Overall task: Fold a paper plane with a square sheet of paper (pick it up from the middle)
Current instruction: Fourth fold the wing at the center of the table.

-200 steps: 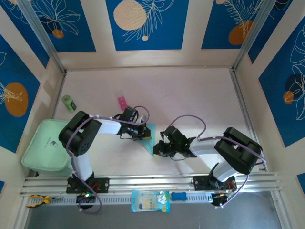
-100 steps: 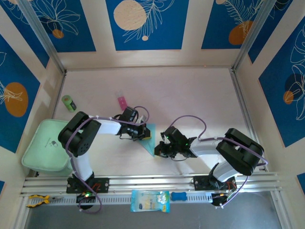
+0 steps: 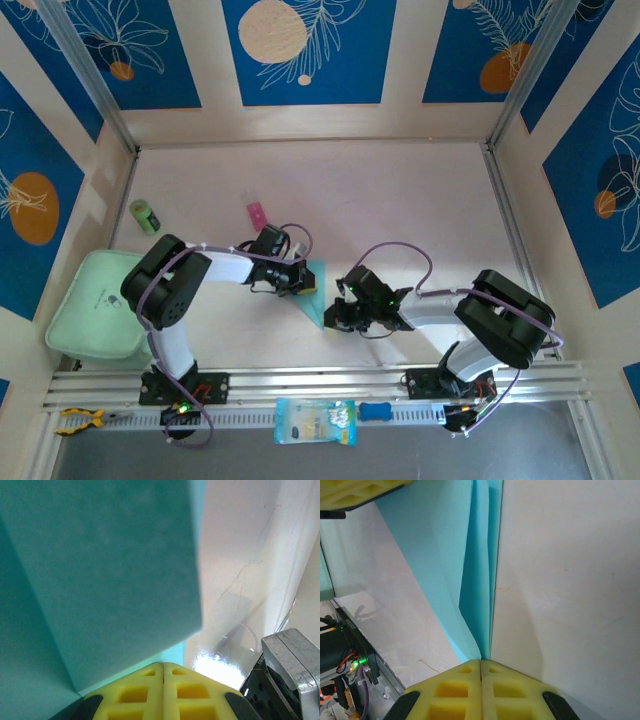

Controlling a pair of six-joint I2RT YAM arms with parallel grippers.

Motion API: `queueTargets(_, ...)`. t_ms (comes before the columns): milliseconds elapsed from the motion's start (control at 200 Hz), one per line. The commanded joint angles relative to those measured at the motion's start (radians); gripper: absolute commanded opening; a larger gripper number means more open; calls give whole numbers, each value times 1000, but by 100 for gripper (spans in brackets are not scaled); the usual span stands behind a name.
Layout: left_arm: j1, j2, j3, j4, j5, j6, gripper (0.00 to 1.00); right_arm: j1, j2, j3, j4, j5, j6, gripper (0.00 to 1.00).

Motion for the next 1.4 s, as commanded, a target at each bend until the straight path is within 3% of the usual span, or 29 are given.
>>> queueTargets(0,-1,8,-31,-57,-69,0,5,20,14,-13,-130,-61,-25,7)
queueTargets(930,-1,8,-33,-70,-91,-5,5,33,-30,-4,-189,-126,-80,7)
queueTargets(1285,-2,-20,-57,-69,-126,-20,5,21,-128,66,-335,-24,-94,8)
queueTargets(1395,-1,-46,-81,-61,-151,-42,4,-16,-185,55,-268,-13,-72,8)
